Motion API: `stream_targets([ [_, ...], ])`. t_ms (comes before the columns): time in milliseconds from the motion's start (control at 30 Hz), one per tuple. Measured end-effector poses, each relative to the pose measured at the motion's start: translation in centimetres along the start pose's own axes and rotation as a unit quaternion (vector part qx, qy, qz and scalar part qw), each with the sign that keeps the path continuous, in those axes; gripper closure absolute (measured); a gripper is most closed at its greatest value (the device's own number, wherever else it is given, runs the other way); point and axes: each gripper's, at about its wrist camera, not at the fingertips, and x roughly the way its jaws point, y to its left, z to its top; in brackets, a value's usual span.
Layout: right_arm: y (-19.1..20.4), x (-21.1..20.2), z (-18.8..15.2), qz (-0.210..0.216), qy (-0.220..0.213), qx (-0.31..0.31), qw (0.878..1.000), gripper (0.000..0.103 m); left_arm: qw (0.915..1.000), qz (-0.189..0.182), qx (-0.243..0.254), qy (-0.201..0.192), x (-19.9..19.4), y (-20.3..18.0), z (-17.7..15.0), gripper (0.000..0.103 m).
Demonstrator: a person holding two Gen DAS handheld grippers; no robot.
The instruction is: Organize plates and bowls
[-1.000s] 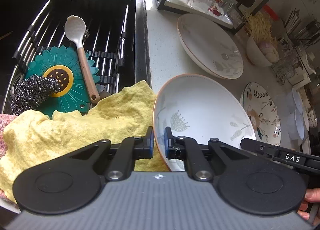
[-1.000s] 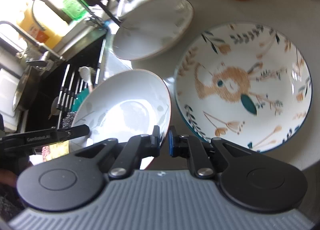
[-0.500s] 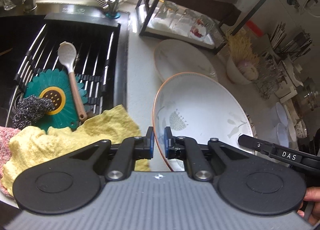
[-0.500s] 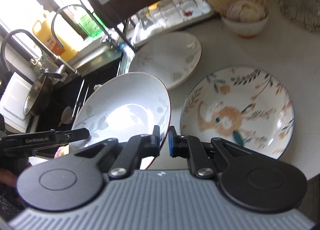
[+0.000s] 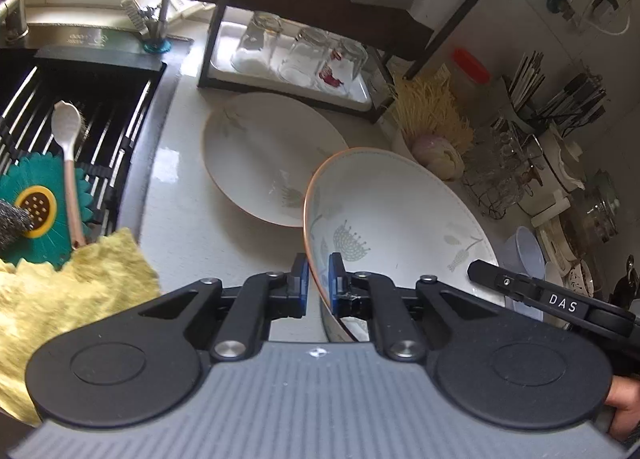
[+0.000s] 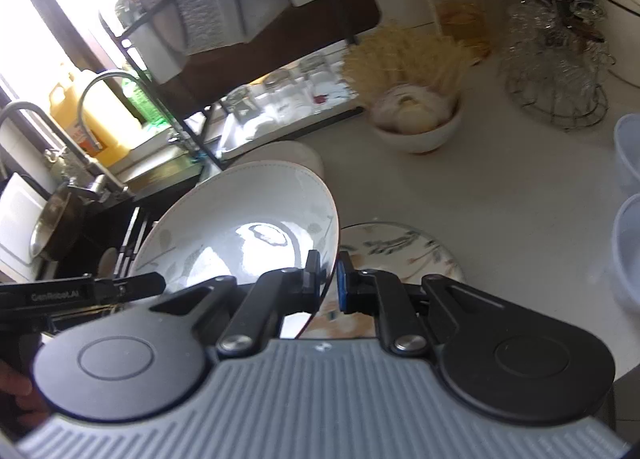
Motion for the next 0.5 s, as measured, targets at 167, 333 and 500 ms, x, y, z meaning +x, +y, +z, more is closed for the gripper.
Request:
stream_targets([
  [167,-2.9,1.2,0.0,-0.022,0.019,-0.005,1.000,0.092,0.9991,0.014,-0.018,0.034,3.3,-1.9,-1.6,0.091],
  [333,-4.8,2.8,0.1,-0.025,0.051,-0.015,0.998,0.092,0.9963,0.029,-0.051,0.063,5.9,-2.4,-3.0,0.090],
  [500,-5.5,4.0,-0.1,-0.023,0.068,-0.036,0.997,0.092,0.9941,0.044,-0.067,0.072,7.4,-2.7,-3.8,0.090],
])
